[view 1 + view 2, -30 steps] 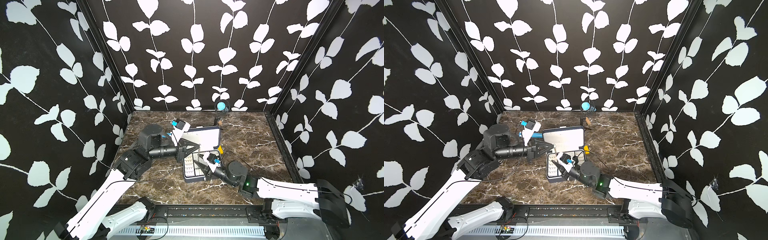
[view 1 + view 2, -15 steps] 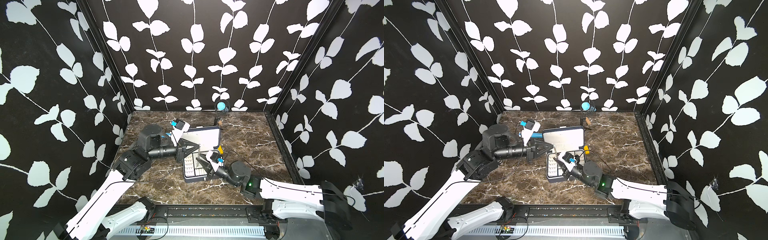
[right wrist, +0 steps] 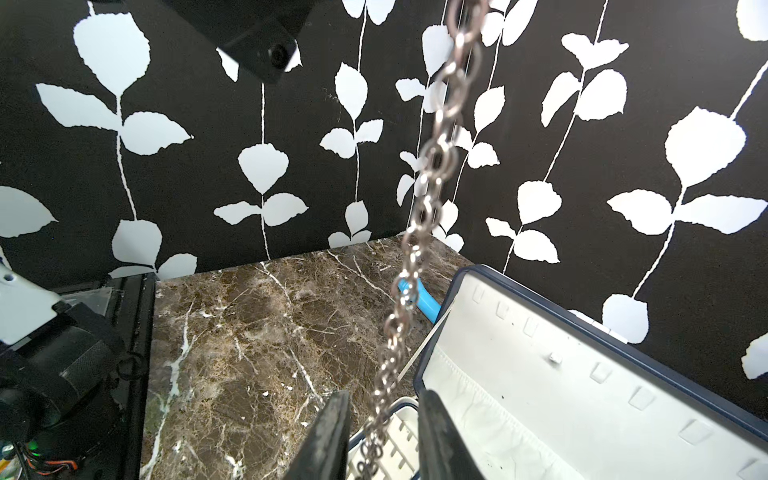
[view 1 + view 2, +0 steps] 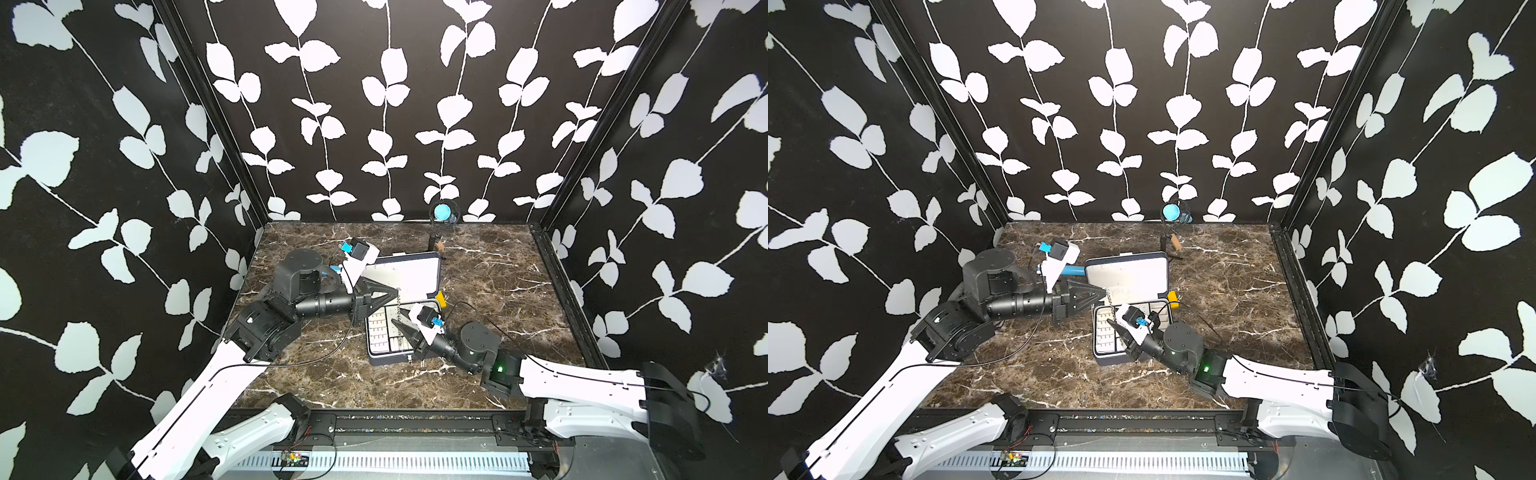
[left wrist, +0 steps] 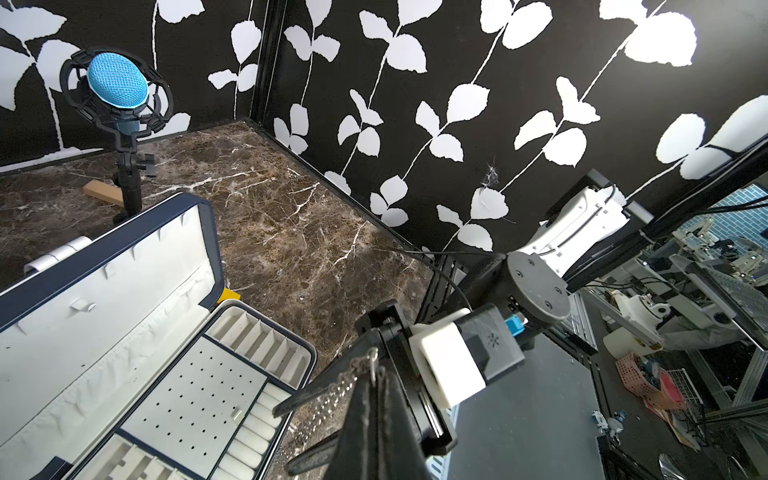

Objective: Put jewelry chain into jewelry box
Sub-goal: Adjust the necklace.

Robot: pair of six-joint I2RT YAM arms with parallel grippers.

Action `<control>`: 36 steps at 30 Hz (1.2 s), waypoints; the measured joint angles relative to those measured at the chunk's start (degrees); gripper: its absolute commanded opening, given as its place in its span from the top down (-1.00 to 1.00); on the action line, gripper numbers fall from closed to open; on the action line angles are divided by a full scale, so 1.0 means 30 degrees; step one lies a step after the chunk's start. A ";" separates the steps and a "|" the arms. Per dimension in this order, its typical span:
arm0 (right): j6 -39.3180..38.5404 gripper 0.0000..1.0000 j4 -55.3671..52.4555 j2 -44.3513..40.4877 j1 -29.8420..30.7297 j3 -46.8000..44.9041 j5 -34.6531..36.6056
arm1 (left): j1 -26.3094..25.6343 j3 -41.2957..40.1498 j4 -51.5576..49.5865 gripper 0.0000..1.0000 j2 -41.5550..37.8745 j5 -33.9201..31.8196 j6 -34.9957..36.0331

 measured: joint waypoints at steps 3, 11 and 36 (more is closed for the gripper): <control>-0.0007 0.57 0.0000 0.0000 0.0000 0.0000 0.0029 | 0.0000 0.0000 0.0000 1.00 0.0000 0.0000 0.0000; 0.0000 0.94 0.0007 0.0015 0.0000 0.0000 0.0044 | 0.0000 0.0000 -0.0015 1.00 -0.0036 -0.0007 0.0015; 0.0291 1.00 0.0007 -0.0066 0.0000 0.0000 0.1071 | 0.0000 -0.0138 0.0029 1.00 -0.0379 -0.0903 0.0044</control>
